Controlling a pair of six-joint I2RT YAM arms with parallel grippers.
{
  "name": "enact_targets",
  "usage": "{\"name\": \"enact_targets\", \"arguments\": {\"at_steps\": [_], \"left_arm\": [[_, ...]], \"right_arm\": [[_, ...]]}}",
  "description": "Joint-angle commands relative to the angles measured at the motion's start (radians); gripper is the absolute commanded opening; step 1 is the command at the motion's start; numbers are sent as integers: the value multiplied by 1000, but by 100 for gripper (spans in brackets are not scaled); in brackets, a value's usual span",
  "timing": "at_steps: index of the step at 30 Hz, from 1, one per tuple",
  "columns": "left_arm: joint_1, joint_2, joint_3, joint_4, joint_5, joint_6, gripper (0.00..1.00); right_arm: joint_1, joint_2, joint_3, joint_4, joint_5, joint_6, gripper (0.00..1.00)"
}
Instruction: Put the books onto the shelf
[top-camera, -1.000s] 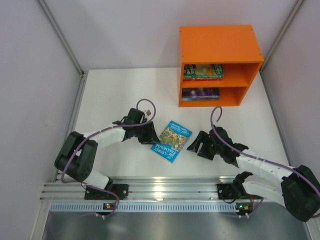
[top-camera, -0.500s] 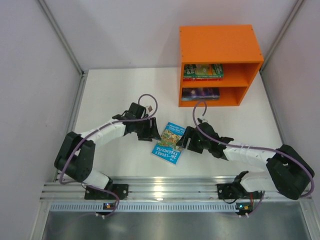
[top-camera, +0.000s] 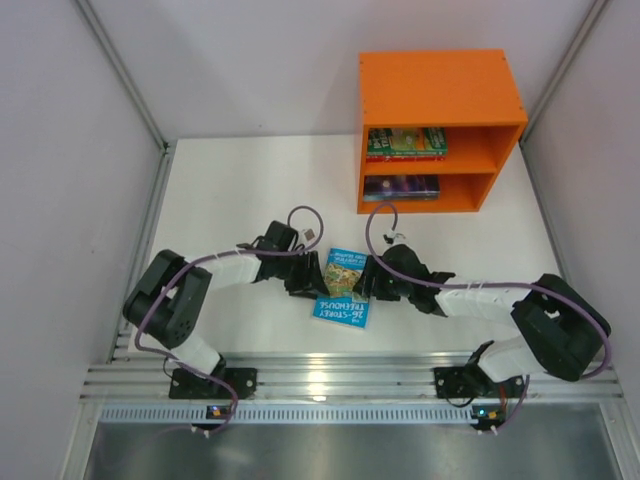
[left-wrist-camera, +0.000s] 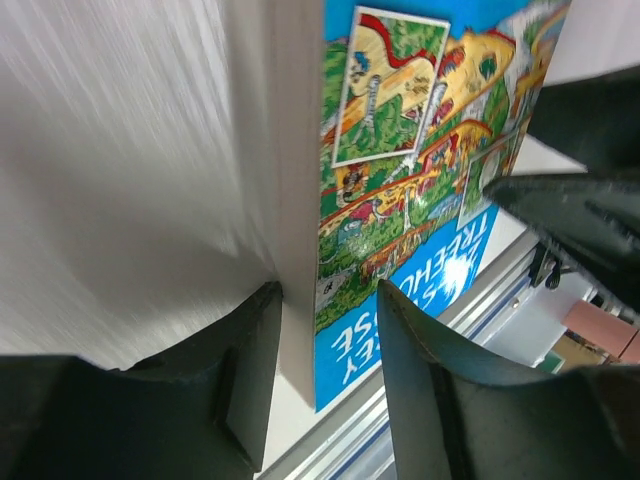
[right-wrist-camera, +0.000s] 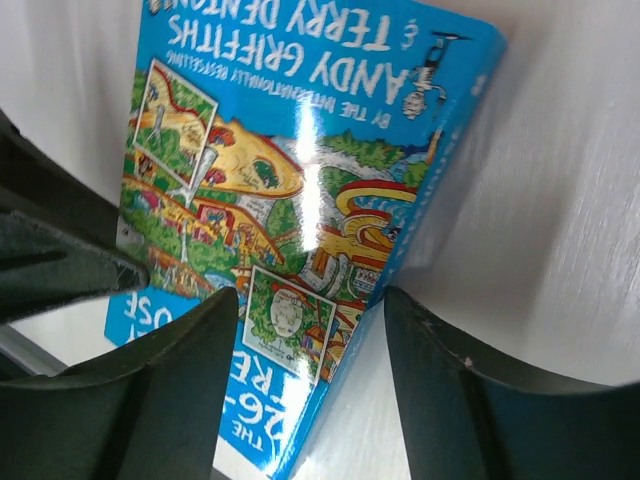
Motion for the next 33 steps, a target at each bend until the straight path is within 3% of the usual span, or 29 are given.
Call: {"name": "enact_targets", "arguments": {"at_steps": [1,5,10,18,21,24,27,33], "left_arm": [[-48,-93,-103,78,-18,-102,48],[-51,-154,-122,18,-99,-147,50],[-47,-111,-40,-90,-246,-93,57],[-37,10,-9,-36,-225,-47,55],[-30,41,-14,-39,-222,-46,41],[-11,64,-37,-45,-205,-53,13],[27,90,-83,-10,-170,-55,0],[79,128,-154,47,-125,-57,0]], "right_arm": [[7,14,54,92,-11,-94,58],[-10,31,74,84,-73,-154,60],[-19,-22,49,40,-79,-145,66],[-30,-128,-9,-8,-77,-117,71],[-32,-153,-26,-10,-82,-99,74],[-39,-164,-35,-7,-91,-76,79],[-52,-151,-44,16,-123,-53,84],[-78,-81,-67,96,-212,-27,88]]}}
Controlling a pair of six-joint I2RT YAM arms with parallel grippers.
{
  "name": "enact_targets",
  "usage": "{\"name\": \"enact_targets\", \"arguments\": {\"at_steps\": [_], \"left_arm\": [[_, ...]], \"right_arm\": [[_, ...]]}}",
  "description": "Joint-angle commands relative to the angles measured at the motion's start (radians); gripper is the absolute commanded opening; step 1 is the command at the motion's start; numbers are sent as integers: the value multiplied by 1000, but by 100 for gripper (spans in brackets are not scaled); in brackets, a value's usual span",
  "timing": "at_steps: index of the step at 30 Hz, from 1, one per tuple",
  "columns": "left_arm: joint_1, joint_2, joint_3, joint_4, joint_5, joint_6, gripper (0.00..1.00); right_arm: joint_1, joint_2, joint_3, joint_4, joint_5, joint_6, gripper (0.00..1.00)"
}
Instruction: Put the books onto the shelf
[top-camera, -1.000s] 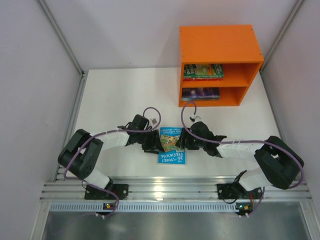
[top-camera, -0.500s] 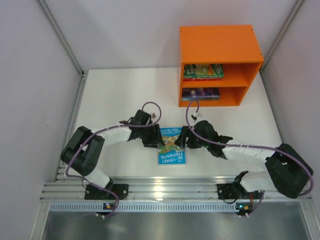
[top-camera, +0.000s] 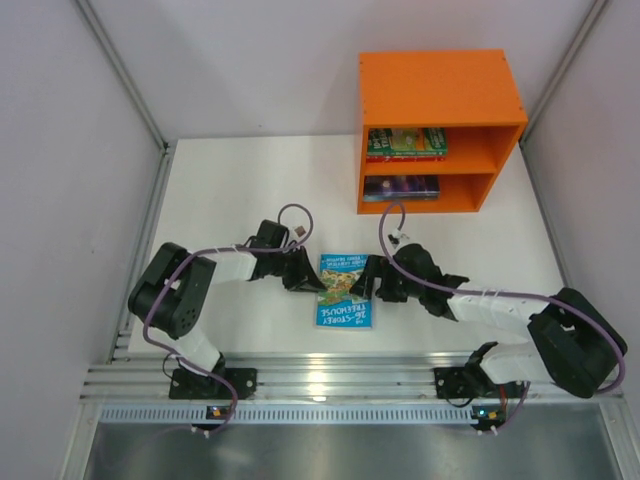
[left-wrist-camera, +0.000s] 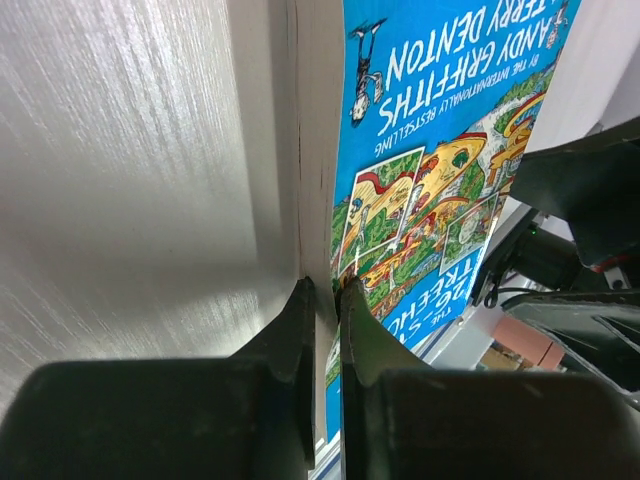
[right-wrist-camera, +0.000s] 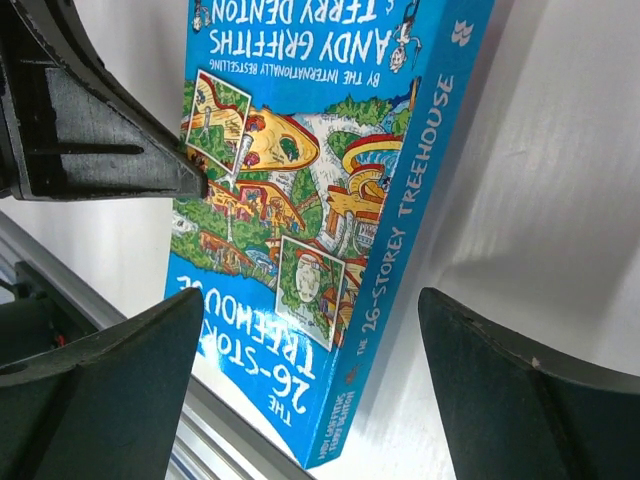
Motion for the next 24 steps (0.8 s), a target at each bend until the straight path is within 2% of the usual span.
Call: {"name": "enact_targets", "arguments": {"at_steps": [1,6,11,15,17,20,21,23,24], "left_arm": [[14,89,-94,-88,-200,61,0],[30,108,-100,-92,-204,74,0],[41,121,-99,-83,-191,77,0],[41,129,-87,-97,-192,79,0],[41,128,-76,-105,-189,79,0],[41,111,-68,-106,-191,73,0],[43,108,-70,-108,-191,68,0],[41,92,-70,-108,-184,62,1],[41,86,-68,-112,-178,61,7]], "right_arm": [[-20,34,-24,103,-81,29,88],[-57,77,-99,276,-176,86,86],[-77,123,-113,342,-219,96,73],[-98,148,-123,402,-259,115,56],[-104,169,-122,434,-286,129,51],[-112,189,-119,457,-313,148,36],[-115,189,-120,462,-320,155,26],[-124,183,-120,468,-333,172,15],[-129,176,-120,468,-336,178,4]]}}
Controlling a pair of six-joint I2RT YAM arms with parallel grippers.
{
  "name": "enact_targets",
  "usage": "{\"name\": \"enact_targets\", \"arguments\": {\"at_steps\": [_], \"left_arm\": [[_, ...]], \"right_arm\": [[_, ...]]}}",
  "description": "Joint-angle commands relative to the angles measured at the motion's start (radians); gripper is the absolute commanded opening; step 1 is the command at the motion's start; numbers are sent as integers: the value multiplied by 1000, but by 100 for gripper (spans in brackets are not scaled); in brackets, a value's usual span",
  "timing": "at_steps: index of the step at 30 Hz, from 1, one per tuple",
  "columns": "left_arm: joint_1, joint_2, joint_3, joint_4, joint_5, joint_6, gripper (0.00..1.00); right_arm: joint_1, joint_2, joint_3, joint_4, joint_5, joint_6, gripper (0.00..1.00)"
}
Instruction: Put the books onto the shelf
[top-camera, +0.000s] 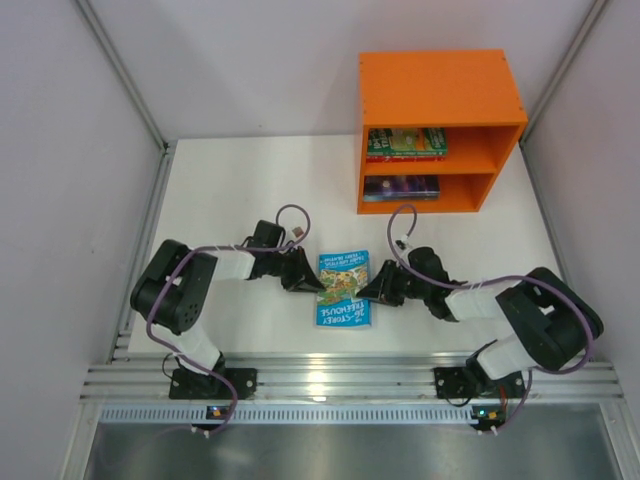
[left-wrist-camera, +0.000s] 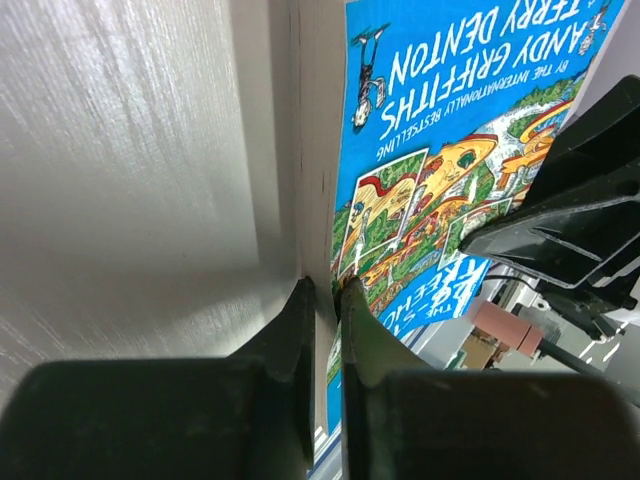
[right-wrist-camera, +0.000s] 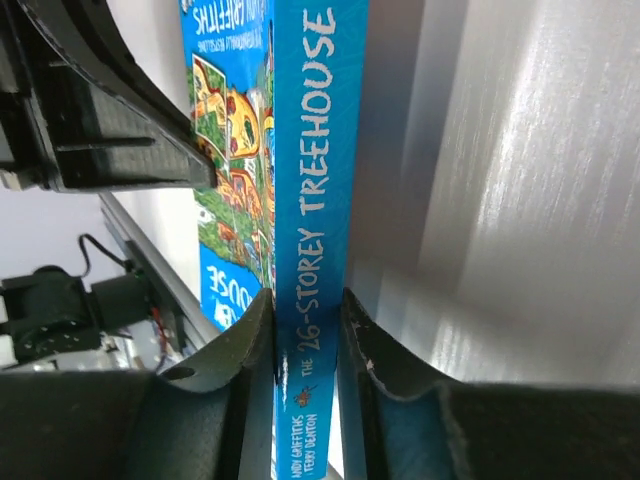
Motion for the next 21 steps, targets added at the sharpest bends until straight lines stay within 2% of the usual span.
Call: {"name": "enact_targets", "arguments": {"at_steps": [1,2,3,7,10,14,19,21], "left_arm": [[-2,34,-44,-174,-269,69,13],[0,20,-36,-205,-273,73,20],[-2,-2,-25,-228,-293,79,37],[1,-182,42,-366,-420,107,56],[5,-278,85,-421,-414,101,63],[5,-436,108,-418,-297,66,68],[6,-516,134,-423,-212,36,69],[5,-528,136,-426,-188,32,69]], "right_arm": [[-15,-28,0,104,-50,34,0],[-19,-44,-9,104,-56,46,0],[-27,-66,-15,109,-57,60,0],[-68,-237,-31,74,-55,143,0],[-100,-343,12,-64,-50,146,0],[-156,-543,96,-229,-9,142,0],[-263,-712,161,-351,34,175,0],[-291,-733,205,-384,66,177,0]]}}
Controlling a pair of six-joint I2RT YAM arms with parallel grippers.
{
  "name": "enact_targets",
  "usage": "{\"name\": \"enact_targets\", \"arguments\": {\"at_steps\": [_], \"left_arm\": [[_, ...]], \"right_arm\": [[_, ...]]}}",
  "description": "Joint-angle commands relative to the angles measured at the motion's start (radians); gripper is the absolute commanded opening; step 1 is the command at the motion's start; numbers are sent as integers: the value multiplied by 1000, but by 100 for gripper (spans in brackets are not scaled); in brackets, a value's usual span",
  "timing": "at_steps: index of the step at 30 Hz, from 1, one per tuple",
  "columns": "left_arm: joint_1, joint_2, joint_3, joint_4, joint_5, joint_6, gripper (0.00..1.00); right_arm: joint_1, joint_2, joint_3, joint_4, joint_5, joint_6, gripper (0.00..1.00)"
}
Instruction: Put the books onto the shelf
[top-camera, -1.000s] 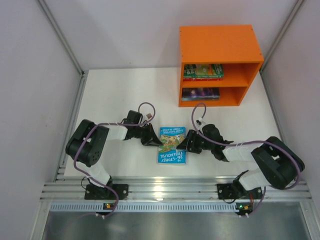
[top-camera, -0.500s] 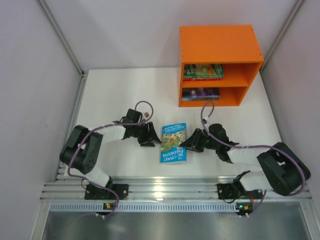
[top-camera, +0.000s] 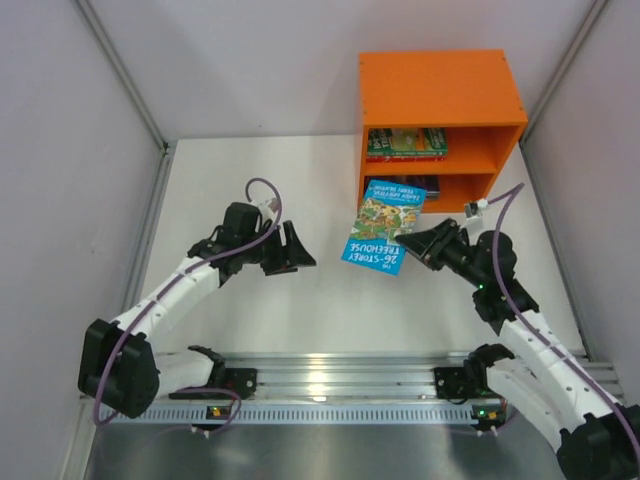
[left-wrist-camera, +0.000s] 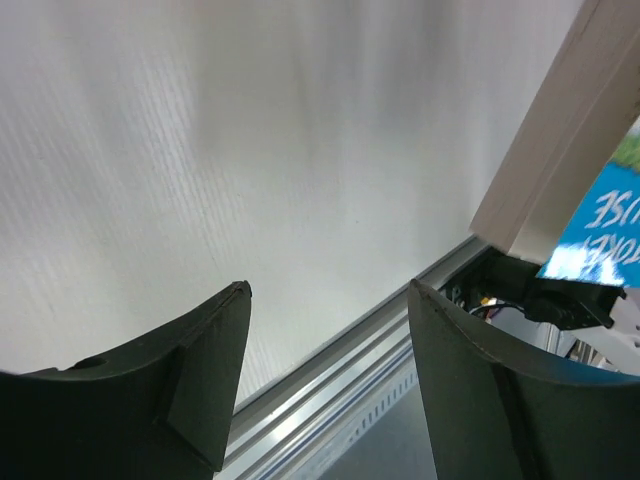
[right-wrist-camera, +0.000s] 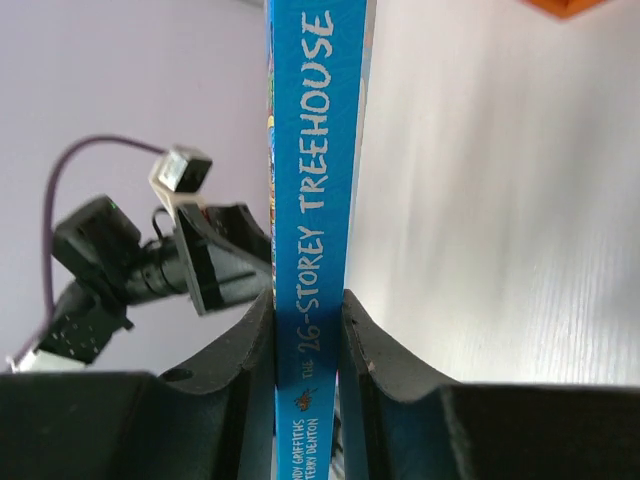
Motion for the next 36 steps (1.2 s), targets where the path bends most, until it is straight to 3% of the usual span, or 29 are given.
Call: {"name": "enact_targets", "arguments": {"at_steps": [1,13,25,36], "left_arm": [[1,-44,30,-32,69,-18,69],[0,-133,-46,-37,69,-26,68],[1,-180,-43,-78,59,-3,68],[1,-184,-43,-78,67,5,68]], "right_arm": [[-75,-68,114,-41,61,31,0],[-246,23,278,32,133,126,0],[-289,146,389,115,233,199,0],[-298,237,389,285,304,293,0]]}}
